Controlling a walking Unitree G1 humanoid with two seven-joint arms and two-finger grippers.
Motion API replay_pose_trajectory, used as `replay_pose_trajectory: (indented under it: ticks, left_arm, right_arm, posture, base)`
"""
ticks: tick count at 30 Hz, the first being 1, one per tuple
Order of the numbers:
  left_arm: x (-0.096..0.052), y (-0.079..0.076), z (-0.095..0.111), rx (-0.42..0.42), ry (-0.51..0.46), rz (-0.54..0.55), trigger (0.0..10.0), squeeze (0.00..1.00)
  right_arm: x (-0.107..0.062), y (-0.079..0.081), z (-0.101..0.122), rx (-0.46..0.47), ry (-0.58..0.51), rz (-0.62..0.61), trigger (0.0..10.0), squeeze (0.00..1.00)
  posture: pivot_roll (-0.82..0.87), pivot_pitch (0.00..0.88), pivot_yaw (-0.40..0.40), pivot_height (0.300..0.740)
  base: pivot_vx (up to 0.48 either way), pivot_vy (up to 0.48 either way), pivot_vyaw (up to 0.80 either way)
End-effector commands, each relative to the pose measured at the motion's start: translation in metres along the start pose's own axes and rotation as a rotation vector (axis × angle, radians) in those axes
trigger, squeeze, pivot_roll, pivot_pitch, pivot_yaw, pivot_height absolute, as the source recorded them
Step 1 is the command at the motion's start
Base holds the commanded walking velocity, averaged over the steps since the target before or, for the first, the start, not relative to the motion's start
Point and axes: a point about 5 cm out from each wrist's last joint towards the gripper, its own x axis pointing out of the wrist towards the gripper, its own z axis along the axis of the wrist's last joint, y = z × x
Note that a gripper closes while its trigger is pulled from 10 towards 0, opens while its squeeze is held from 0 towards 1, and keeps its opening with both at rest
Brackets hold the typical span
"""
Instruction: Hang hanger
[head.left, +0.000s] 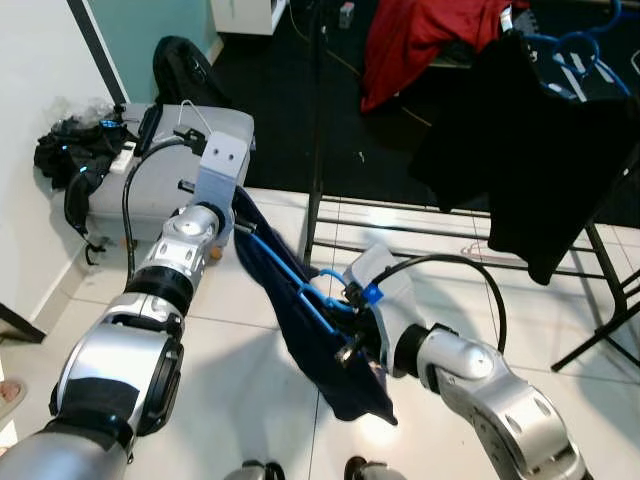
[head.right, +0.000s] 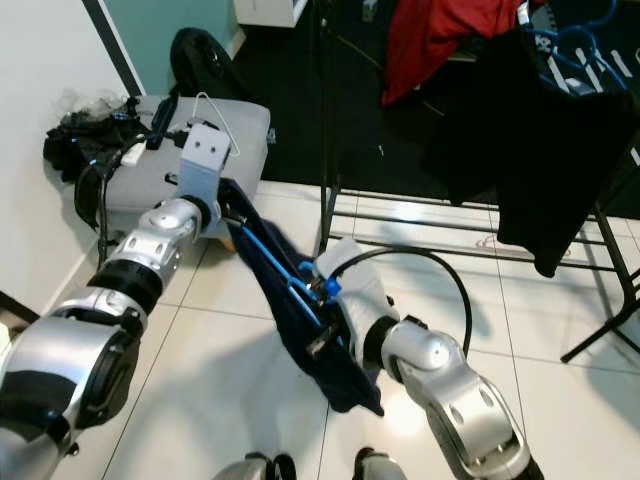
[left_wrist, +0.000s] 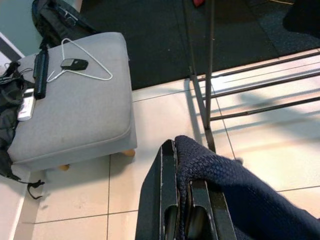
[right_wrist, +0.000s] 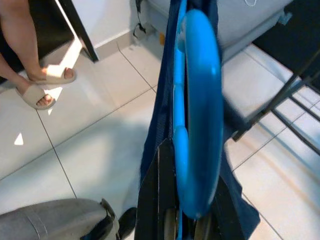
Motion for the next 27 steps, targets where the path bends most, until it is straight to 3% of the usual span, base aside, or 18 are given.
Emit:
replay_pose_trajectory:
  ticks: [1,11,14,16,18,20,23,25,27]
  left_arm:
    - [0.002,0.001,0.008,0.006,-0.026,0.007,0.0,0.00]
    - [0.003,-0.021,0.011,0.004,-0.040,-0.089,0.0,0.00]
    - [0.001,-0.021,-0.005,0.012,0.016,-0.083,0.0,0.00]
    - [-0.001,-0.013,-0.014,0.033,0.041,-0.037,0.0,0.00]
    - [-0.001,-0.013,-0.014,0.033,0.041,-0.037,0.0,0.00]
    - [0.000,-0.003,-0.008,0.055,0.014,-0.003,0.0,0.00]
    - [0.000,-0.003,-0.008,0.055,0.014,-0.003,0.0,0.00]
    - [0.001,0.011,0.007,0.093,-0.035,0.039,0.0,0.00]
    - [0.001,0.017,0.012,0.120,-0.045,0.063,0.0,0.00]
  right_arm:
    - [-0.003,0.009,0.008,-0.008,-0.060,0.050,10.0,0.00]
    - [-0.007,0.010,0.024,-0.054,-0.161,0.053,10.0,0.00]
    - [-0.009,0.006,0.036,-0.076,-0.228,0.006,10.0,0.00]
    - [-0.009,0.003,0.021,-0.083,-0.104,-0.047,10.0,0.00]
    - [-0.009,0.003,0.021,-0.083,-0.104,-0.047,10.0,0.00]
    - [-0.013,-0.002,-0.019,-0.064,0.132,-0.092,10.0,0.00]
    - [-0.013,-0.002,-0.019,-0.064,0.132,-0.092,10.0,0.00]
    - [-0.018,-0.013,-0.038,-0.013,0.212,-0.183,10.0,0.00]
    - [-0.019,-0.017,-0.033,0.026,0.171,-0.223,10.0,0.00]
  posture:
    - [-0.06,0.210,0.053,0.740]
    - [-0.06,0.210,0.053,0.740]
    - [-0.06,0.212,0.050,0.740]
    - [-0.07,0.216,0.053,0.740]
    - [-0.07,0.216,0.053,0.740]
    - [-0.07,0.220,0.052,0.740]
    - [-0.07,0.220,0.052,0.740]
    - [-0.06,0.229,0.050,0.740]
    - [-0.06,0.229,0.051,0.740]
  base:
    - [0.000,0.000,0.00]
    - [0.000,0.000,0.00]
    - [0.000,0.000,0.00]
    - [0.000,0.000,0.00]
    - [0.000,0.000,0.00]
    - [0.000,0.000,0.00]
    - [0.000,0.000,0.00]
    - [0.000,0.000,0.00]
    - [0.000,0.000,0.00]
